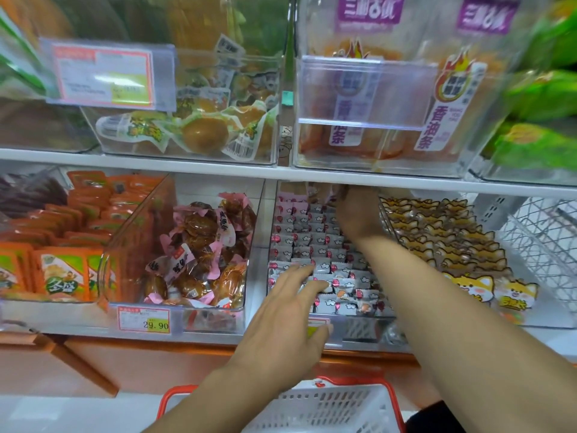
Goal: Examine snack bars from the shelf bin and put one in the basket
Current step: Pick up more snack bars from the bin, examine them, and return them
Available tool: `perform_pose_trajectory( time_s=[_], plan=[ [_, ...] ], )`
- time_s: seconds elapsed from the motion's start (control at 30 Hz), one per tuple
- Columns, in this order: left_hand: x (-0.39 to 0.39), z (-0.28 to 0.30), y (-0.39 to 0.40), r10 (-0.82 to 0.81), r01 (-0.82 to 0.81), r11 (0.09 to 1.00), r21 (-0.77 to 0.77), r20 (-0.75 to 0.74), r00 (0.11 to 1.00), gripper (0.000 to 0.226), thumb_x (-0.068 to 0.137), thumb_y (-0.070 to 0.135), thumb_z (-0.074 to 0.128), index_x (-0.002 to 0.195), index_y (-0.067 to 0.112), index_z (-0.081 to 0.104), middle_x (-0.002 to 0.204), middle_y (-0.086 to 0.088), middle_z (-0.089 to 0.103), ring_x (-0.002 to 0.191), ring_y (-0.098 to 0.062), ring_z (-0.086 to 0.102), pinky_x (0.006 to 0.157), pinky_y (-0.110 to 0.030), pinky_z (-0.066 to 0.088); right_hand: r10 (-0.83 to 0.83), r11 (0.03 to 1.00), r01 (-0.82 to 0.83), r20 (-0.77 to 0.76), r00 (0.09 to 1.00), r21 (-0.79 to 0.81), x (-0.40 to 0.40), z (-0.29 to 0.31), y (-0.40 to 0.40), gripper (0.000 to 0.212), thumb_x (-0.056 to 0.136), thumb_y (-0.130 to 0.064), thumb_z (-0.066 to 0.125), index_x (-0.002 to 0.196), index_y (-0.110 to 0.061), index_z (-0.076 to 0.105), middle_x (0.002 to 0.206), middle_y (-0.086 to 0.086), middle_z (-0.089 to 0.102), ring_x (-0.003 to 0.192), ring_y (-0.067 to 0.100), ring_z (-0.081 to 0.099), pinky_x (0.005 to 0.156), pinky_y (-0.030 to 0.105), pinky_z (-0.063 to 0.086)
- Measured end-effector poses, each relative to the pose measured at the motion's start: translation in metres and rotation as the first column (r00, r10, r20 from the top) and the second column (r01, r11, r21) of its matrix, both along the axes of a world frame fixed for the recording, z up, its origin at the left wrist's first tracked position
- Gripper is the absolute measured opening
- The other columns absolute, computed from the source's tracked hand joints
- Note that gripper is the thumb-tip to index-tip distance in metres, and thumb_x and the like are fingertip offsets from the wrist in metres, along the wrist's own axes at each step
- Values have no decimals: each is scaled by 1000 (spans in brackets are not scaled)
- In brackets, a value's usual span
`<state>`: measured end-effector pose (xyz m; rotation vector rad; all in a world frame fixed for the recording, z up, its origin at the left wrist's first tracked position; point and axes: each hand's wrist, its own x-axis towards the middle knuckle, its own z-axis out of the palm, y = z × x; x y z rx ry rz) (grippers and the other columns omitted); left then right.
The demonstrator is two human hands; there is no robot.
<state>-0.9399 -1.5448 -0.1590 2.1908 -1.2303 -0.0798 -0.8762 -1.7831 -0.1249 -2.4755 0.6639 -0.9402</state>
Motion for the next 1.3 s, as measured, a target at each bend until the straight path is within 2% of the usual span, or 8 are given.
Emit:
perform_pose_trajectory(
  time_s=[0.13,0.3,0.5,0.63,0.73,0.87,1.0,1.3],
  plan=[
    [-3,2,4,-2,2,1000,14,0,1000,56,95,41,63,145,36,38,162,18,14,150,0,3,118,-18,7,108,994,-109,-71,992,-11,-14,-2,2,19,92,4,54,106,-6,60,105,15,63,102,33,60,79,33,41],
    [-3,1,6,0,0,999,32,3,1000,60,95,44,62,148,38,33,161,19,13,150,0,3,118,-20,9,135,987,-130,-51,990,93,-10,-9,12,29,89,1,66,113,-13,63,115,5,66,106,19,60,88,30,46],
    [-3,-1,4,7,-7,1000,19,9,1000,62,94,44,62,147,40,31,159,23,11,149,2,0,113,-16,0,120,991,-110,-140,983,76,7,-7,9,34,98,4,46,127,-6,61,129,12,63,120,26,58,98,33,44],
    [-2,2,1,10,-10,1000,17,12,1000,60,94,43,62,147,39,33,159,23,16,148,4,1,108,-6,-7,16,998,-18,44,999,56,5,7,18,19,102,-7,47,102,0,65,101,13,65,89,17,51,82,22,37],
    [-2,11,2,50,-55,995,-82,-57,997,52,94,39,64,142,40,42,149,31,30,140,13,17,101,6,1,-15,964,-84,364,931,253,-11,23,36,11,95,-3,60,89,-10,66,84,1,65,77,11,57,76,16,45],
    [-2,32,4,115,-387,834,-394,-562,819,29,91,27,71,115,39,59,111,22,68,101,5,63,85,-11,50,-269,571,-155,362,893,806,-35,33,69,7,96,-8,61,99,-12,65,94,4,71,82,17,66,81,30,51],
    [6,47,17,86,-622,684,-381,-805,587,18,95,28,65,113,27,64,94,-4,76,79,-11,73,71,-28,61,-132,202,-384,413,901,901,-88,30,113,15,94,-1,63,105,-7,70,100,6,77,74,12,69,75,26,56],
    [-1,43,39,-5,-598,697,-396,-837,548,18,87,28,71,104,22,78,92,-3,79,86,-16,74,76,-21,59,-83,56,-401,405,911,914,-154,31,132,30,90,-6,69,119,-10,68,106,8,78,99,18,75,82,24,60]
  ],
)
